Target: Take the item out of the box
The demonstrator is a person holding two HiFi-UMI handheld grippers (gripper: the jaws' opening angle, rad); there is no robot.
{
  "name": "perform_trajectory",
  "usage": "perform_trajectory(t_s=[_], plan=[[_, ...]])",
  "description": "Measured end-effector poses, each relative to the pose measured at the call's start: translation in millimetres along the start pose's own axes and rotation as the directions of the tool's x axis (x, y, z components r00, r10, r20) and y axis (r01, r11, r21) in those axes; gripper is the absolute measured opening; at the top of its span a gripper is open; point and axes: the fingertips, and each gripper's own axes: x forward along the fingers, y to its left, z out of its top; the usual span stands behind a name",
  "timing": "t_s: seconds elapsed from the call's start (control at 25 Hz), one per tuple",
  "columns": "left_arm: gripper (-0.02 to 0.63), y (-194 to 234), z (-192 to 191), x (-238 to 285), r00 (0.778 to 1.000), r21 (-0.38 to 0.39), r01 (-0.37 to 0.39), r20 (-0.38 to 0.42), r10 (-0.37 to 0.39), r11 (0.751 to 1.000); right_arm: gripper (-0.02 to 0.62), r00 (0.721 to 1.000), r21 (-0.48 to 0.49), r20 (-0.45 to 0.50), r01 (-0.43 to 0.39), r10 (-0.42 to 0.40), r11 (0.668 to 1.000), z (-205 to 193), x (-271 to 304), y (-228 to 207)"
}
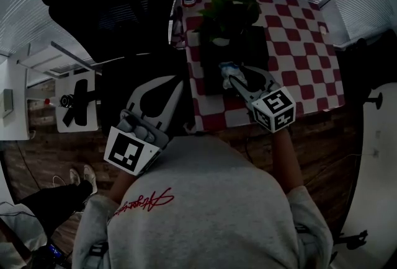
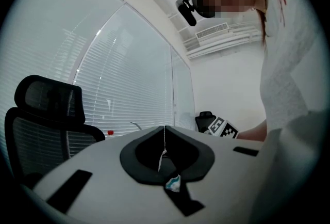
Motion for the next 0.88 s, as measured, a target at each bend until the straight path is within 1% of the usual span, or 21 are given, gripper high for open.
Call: perform_trajectory(t_s=[0.24,0.44,0.88], plan=[[0.017,7,4,-8,0.999,0.010,-0.035,0.022,0.034,0.999,0.170,0.997,0.002,-0.067,-0.042,0.042,0.999,-12,17,0],[0.017,11,4,-12,0.998,0.016,-0.051,0.021,0.051,0.999,0.170,0.986,-0.018,-0.150,-0.076,0.073,0.997,-25,31,2],[0.017,20,3,-22,0.996,0.016,-0.086,0.014,0.086,0.996,0.179,0.960,-0.055,-0.272,-0.086,0.067,0.995,-47,50,-1]])
